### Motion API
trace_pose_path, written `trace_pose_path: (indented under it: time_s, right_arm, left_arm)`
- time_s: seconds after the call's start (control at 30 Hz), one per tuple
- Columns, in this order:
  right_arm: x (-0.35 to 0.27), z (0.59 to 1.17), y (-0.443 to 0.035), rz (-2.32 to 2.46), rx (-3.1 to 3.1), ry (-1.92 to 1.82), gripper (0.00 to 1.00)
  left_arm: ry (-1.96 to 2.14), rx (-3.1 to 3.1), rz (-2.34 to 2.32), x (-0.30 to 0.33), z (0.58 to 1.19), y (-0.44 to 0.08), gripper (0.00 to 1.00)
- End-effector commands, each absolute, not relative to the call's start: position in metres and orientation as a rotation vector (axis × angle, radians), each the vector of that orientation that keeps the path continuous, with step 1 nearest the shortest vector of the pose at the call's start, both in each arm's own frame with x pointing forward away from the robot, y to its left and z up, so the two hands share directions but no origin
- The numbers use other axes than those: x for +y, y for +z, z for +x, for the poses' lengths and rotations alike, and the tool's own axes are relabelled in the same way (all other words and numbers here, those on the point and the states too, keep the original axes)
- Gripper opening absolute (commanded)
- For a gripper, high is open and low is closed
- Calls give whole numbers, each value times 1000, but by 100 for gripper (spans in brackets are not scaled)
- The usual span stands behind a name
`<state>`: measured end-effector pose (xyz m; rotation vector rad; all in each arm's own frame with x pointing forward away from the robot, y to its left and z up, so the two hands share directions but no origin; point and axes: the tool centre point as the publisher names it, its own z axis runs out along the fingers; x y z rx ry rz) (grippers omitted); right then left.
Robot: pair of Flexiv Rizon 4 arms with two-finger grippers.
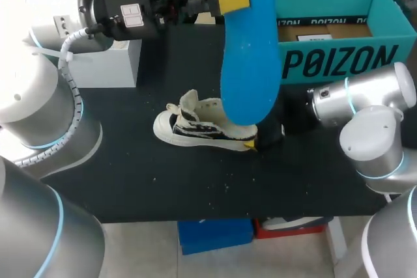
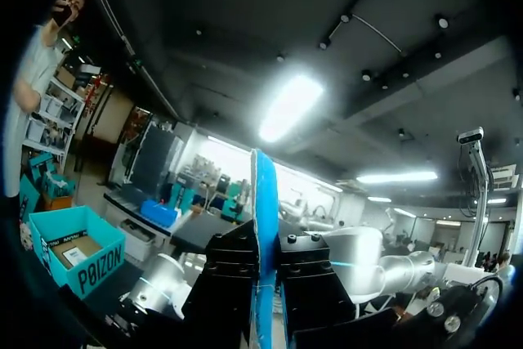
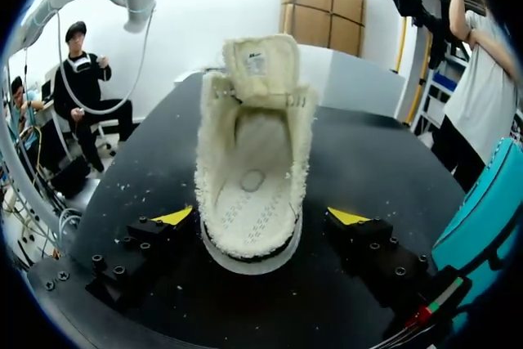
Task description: Take the shoe out of the shoebox, open the shoe tongue, remove and reinsert the insole, then place the shoe into the shoebox
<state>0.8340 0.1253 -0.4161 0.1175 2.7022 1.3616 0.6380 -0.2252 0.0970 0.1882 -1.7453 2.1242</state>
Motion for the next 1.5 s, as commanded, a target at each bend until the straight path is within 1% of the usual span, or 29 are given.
trace_pose_path:
  time_s: [0.03,0.17,0.43,0.63,1.5]
  right_arm:
    - [121,838,-395,102,2854,1127,100]
    - [120,838,-389,95,2935,941,100]
    - [120,838,-385,90,3005,448,100]
    - [119,836,-389,82,3022,292,100]
    - [132,842,-396,12,3101,83,100]
  left_arm:
    - [2127,-1745,190,-227,638,97,0]
    - [2127,-1745,190,-227,638,97,0]
    - [2127,-1745,190,-227,638,97,0]
    - [2127,-1745,190,-227,638,97,0]
    - [2127,-1745,190,-227,638,97,0]
